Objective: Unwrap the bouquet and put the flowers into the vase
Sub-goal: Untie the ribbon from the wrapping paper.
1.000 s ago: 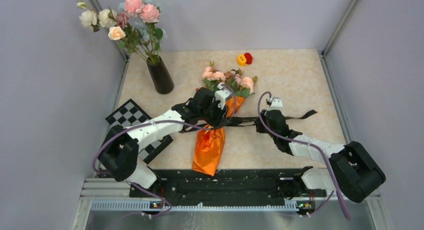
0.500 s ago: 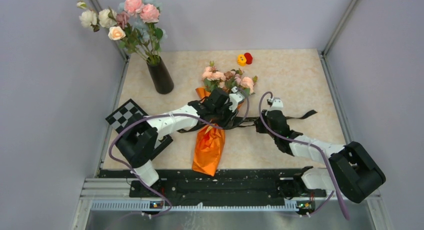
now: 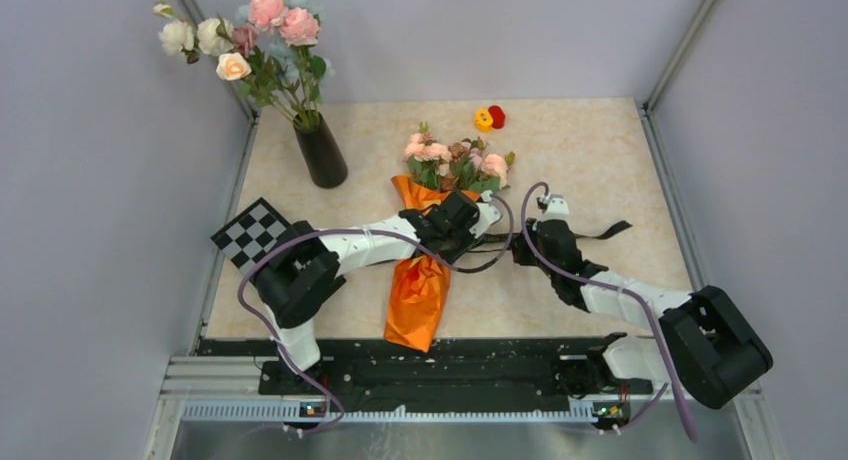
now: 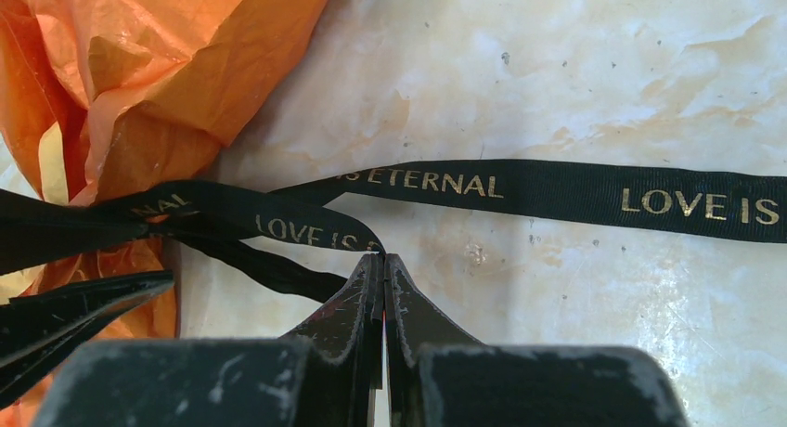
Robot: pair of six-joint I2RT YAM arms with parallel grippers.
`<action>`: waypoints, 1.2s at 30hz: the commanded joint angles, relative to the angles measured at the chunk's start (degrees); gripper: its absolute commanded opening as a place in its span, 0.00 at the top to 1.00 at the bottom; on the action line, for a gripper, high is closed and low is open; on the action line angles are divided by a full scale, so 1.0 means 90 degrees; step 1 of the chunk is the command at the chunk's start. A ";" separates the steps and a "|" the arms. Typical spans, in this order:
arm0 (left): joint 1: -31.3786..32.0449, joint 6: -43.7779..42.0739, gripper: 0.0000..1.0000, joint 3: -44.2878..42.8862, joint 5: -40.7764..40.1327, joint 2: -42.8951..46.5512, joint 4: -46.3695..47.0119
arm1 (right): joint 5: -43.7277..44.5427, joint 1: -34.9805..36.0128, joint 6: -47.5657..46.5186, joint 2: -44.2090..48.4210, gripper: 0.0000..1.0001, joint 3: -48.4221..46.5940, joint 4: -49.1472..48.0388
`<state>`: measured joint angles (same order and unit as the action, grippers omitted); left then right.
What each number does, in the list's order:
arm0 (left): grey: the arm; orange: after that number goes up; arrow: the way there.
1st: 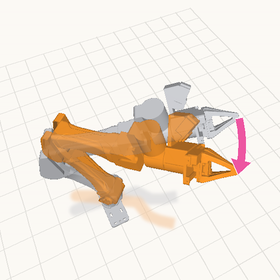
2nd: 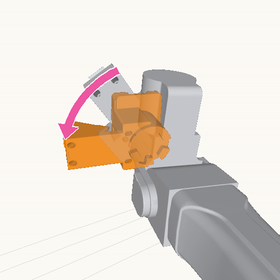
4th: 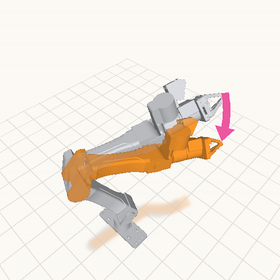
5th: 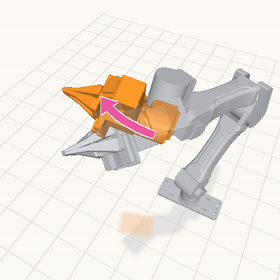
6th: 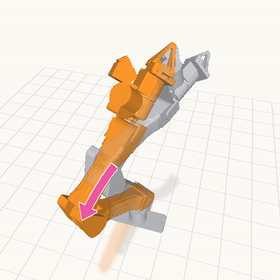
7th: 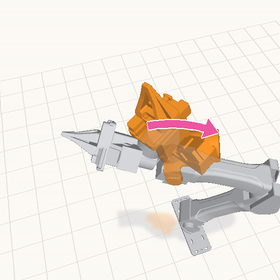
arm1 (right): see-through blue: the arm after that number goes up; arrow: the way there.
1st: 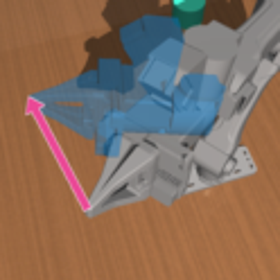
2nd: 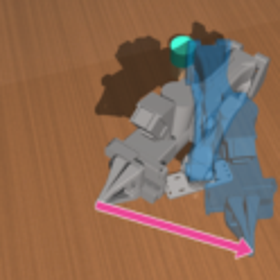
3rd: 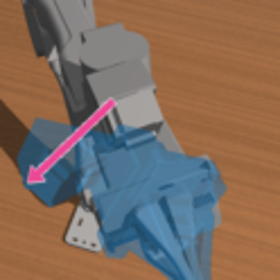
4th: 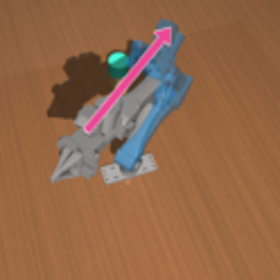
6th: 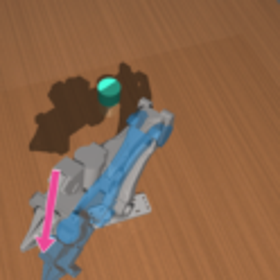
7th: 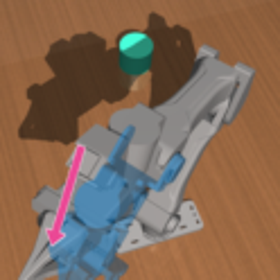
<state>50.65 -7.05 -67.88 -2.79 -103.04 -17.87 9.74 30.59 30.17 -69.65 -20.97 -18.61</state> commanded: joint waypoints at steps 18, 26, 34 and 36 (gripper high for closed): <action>0.0524 -0.0920 0.60 -0.0104 -0.1555 0.0005 0.0310 | -0.0304 -0.0185 0.0128 -0.0091 1.00 0.0101 -0.0459; 0.0584 -0.0969 0.59 0.0177 -0.1716 -0.0018 0.0358 | -0.0359 -0.0230 0.0136 -0.0133 1.00 0.0104 -0.0481; 0.0683 -0.0994 0.57 0.0406 -0.1969 -0.0054 0.0489 | -0.0419 -0.0277 0.0163 -0.0133 1.00 0.0116 -0.0488; 0.0704 -0.0994 0.59 0.0444 -0.2041 -0.0063 0.0585 | -0.0431 -0.0282 0.0172 -0.0133 1.00 0.0129 -0.0505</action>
<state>56.55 -15.29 -65.01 -18.76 -103.68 -15.35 6.22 28.95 31.24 -70.70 -20.23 -20.60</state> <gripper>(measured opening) 0.427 0.009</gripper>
